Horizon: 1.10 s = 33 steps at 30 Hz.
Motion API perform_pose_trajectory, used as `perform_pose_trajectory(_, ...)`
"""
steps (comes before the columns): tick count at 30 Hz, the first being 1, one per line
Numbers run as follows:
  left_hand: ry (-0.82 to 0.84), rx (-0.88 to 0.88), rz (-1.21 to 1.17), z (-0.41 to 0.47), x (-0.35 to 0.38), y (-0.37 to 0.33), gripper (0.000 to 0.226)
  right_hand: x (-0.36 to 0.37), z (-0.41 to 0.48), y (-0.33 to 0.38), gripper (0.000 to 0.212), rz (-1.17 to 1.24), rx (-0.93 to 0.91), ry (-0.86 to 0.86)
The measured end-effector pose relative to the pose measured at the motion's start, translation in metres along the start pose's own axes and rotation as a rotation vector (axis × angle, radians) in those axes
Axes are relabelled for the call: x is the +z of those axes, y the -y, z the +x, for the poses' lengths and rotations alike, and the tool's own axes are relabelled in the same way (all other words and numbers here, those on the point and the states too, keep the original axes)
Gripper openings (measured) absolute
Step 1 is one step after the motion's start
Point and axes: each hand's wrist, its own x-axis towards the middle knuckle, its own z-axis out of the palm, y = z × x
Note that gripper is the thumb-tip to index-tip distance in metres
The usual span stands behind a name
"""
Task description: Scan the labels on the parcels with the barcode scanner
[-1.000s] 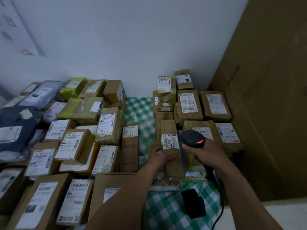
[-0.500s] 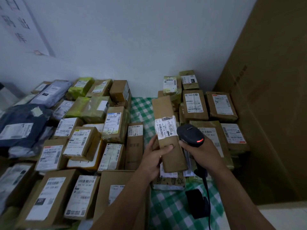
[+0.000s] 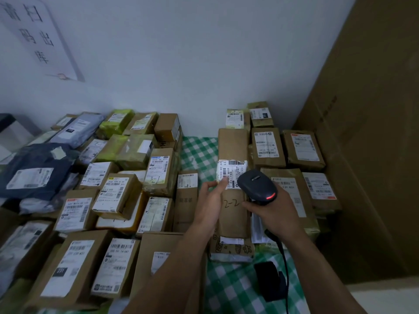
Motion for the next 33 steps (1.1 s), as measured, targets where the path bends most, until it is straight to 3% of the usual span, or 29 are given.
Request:
perform_pose_trajectory(7,0.007,0.044,0.009,-0.006,-0.004,0.002,0.048,-0.002,0.0,-0.001,0.063,-0.002,0.001,-0.009)
perform_pose_trajectory(11,0.02,0.11,-0.009,-0.007,-0.013,-0.005,0.016,-0.004,0.002,0.005,0.055,-0.011,-0.012,0.01)
perform_pose_trajectory(19,-0.01,0.328,0.418,0.018,-0.046,-0.033,0.053,-0.017,0.008,0.026,0.051,-0.224,-0.07,0.131)
perform_pose_trajectory(21,-0.02,0.331,0.486,0.026,-0.051,-0.037,0.055,-0.014,0.01,0.033,0.045,-0.265,-0.079,0.181)
perform_pose_trajectory(33,-0.027,0.29,0.574,0.048,-0.06,-0.04,0.05,-0.002,0.014,0.033,0.061,-0.349,-0.03,0.255)
